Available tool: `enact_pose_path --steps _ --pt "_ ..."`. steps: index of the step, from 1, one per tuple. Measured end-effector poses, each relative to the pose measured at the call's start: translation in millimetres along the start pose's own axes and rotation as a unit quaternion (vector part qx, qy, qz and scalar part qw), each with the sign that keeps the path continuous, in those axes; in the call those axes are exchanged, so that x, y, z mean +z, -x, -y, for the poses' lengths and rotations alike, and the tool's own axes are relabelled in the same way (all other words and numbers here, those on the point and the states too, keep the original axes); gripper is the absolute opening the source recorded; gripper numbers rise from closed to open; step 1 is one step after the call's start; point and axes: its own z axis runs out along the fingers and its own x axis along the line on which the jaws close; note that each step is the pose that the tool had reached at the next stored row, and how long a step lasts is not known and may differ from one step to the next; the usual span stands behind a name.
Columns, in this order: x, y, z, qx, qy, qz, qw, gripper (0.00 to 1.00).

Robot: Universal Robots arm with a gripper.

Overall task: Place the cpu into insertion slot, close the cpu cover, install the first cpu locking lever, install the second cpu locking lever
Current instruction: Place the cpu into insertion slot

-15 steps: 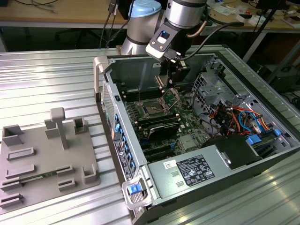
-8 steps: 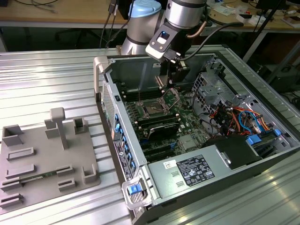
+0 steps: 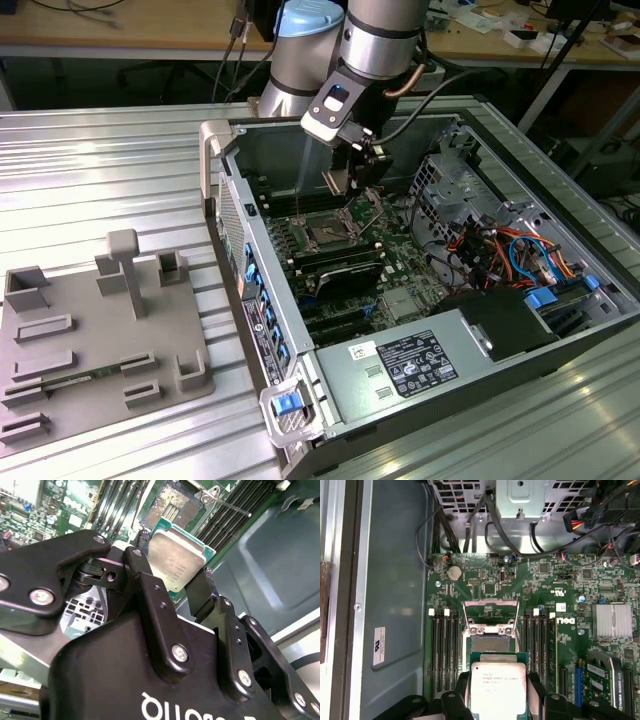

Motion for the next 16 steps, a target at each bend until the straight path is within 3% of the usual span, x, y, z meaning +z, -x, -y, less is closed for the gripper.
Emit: enact_pose_path --steps 4,16 --pt "9.9 -3.8 1.7 -0.015 0.0001 -0.0013 0.99989 0.55" --pt "10.3 -3.9 4.5 -0.015 0.0001 -0.0013 0.99988 0.55"
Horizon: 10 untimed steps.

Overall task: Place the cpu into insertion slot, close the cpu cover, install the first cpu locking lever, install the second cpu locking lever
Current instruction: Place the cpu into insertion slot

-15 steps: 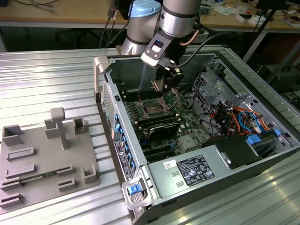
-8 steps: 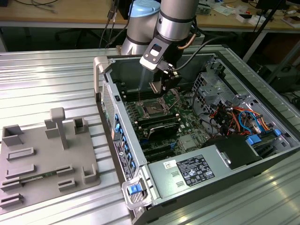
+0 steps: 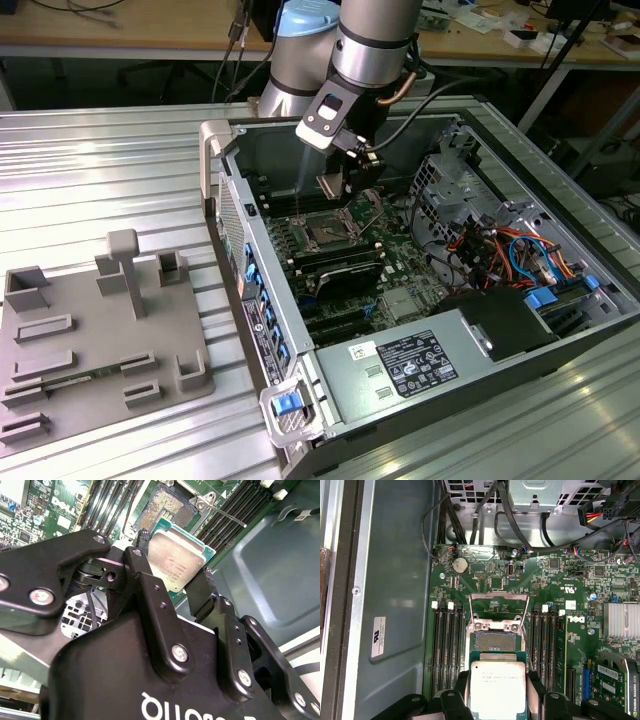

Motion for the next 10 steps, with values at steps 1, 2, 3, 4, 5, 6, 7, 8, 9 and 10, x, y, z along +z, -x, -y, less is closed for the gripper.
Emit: enact_pose_path --steps 1,2,3,4,5,6,7,8,9,10 --pt "0.0 0.0 0.0 0.000 0.0000 0.0000 1.00000 0.55" --pt "0.0 0.0 0.1 0.000 0.0000 0.0000 1.00000 0.55" --pt "0.0 0.0 0.4 0.000 0.0000 0.0000 1.00000 0.55" --pt "-0.1 0.0 0.7 0.000 0.0000 0.0000 1.00000 0.55" --pt "0.6 0.0 0.8 0.000 0.0000 0.0000 1.00000 0.55" --pt "3.2 0.0 1.0 0.000 0.0000 0.0000 1.00000 0.55" --pt "6.3 0.1 1.3 0.000 0.0000 -0.0001 1.00000 0.55" --pt "9.3 0.1 1.6 0.000 0.0000 -0.0001 1.00000 0.55" --pt "11.4 0.1 1.7 0.000 0.0000 0.0000 1.00000 0.55" --pt "13.2 0.0 1.9 0.000 0.0000 0.0000 1.00000 0.55"
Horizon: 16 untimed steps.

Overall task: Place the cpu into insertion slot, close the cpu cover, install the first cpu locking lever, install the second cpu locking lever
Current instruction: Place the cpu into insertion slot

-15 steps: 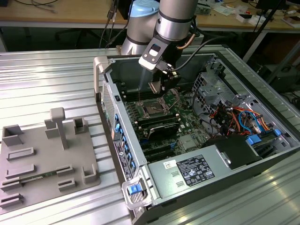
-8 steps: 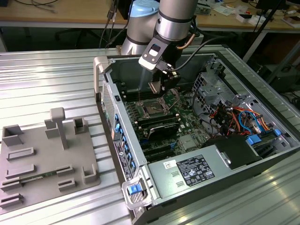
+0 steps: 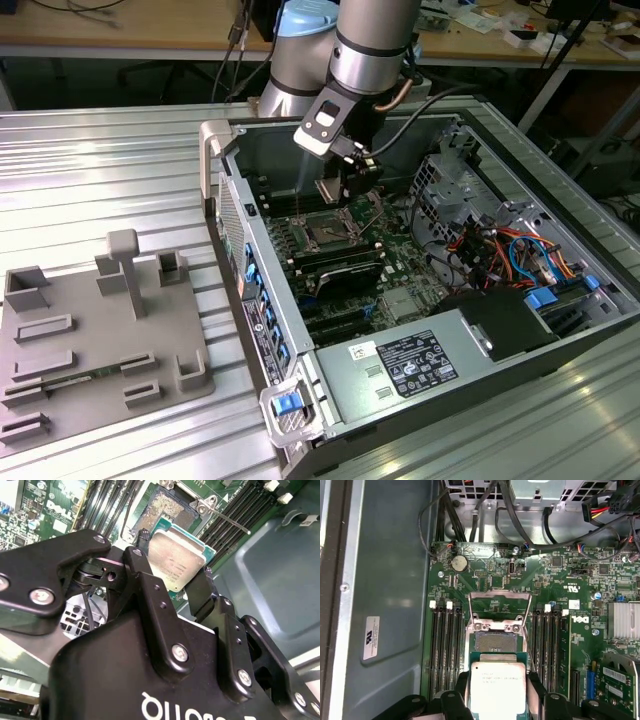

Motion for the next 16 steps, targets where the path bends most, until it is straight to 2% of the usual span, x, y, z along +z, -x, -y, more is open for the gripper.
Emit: enact_pose_path --steps 6,10,13,16 --pt "14.3 -0.8 0.9 0.003 0.0000 0.0002 1.00000 0.55" --pt "25.6 -0.9 -1.0 0.015 -0.0001 0.0013 0.99988 0.55" --pt "37.4 -0.9 -0.2 0.016 -0.0010 0.0014 0.99987 0.55" --pt "44.3 -1.2 0.4 0.016 -0.0012 0.0014 0.99987 0.55"
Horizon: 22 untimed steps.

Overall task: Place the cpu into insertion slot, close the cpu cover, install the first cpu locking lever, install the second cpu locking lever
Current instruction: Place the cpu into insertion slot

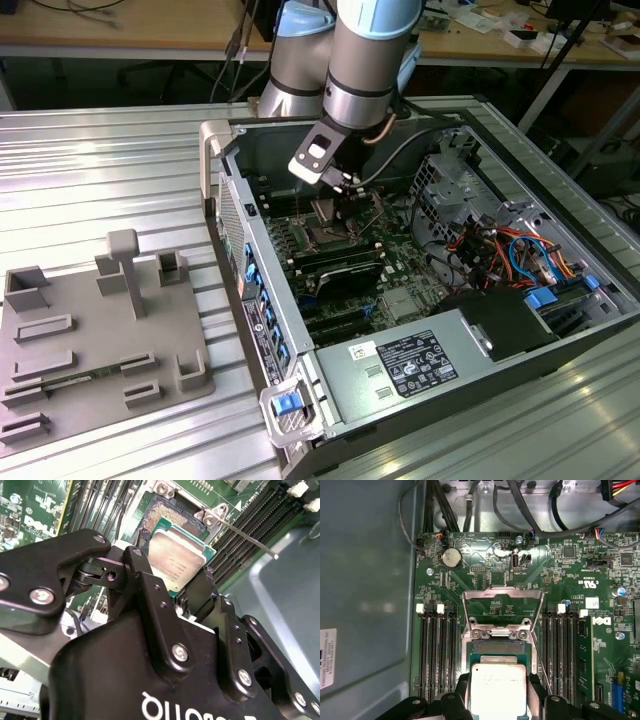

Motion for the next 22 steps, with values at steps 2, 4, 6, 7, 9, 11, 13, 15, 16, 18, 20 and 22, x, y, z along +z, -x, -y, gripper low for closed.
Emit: enact_pose_path --steps 2,4,6,7,9,11,13,15,16,18,20,22 --pt "1.5 0.0 0.2 0.000 -0.0001 0.0001 1.00000 0.55" --pt "1.5 0.0 0.2 0.000 -0.0001 0.0001 1.00000 0.55" --pt "1.6 0.0 0.2 0.000 -0.0001 0.0000 1.00000 0.55" --pt "1.9 0.0 0.2 0.000 -0.0001 0.0000 1.00000 0.55" --pt "2.3 0.0 0.2 0.000 -0.0001 0.0000 1.00000 0.55" --pt "2.3 0.0 0.2 0.000 -0.0001 0.0000 1.00000 0.55" --pt "2.3 0.0 0.2 0.000 -0.0001 0.0000 1.00000 0.55" --pt "2.4 0.0 0.2 0.000 -0.0001 0.0000 1.00000 0.55" --pt "2.7 0.0 0.2 0.000 0.0000 0.0000 1.00000 0.55" --pt "4.2 0.1 0.4 0.000 0.0000 -0.0001 1.00000 0.55" --pt "7.8 0.3 0.5 -0.002 -0.0001 -0.0002 1.00000 0.55" --pt "11.9 0.3 0.8 -0.006 -0.0002 -0.0004 0.99998 0.55"
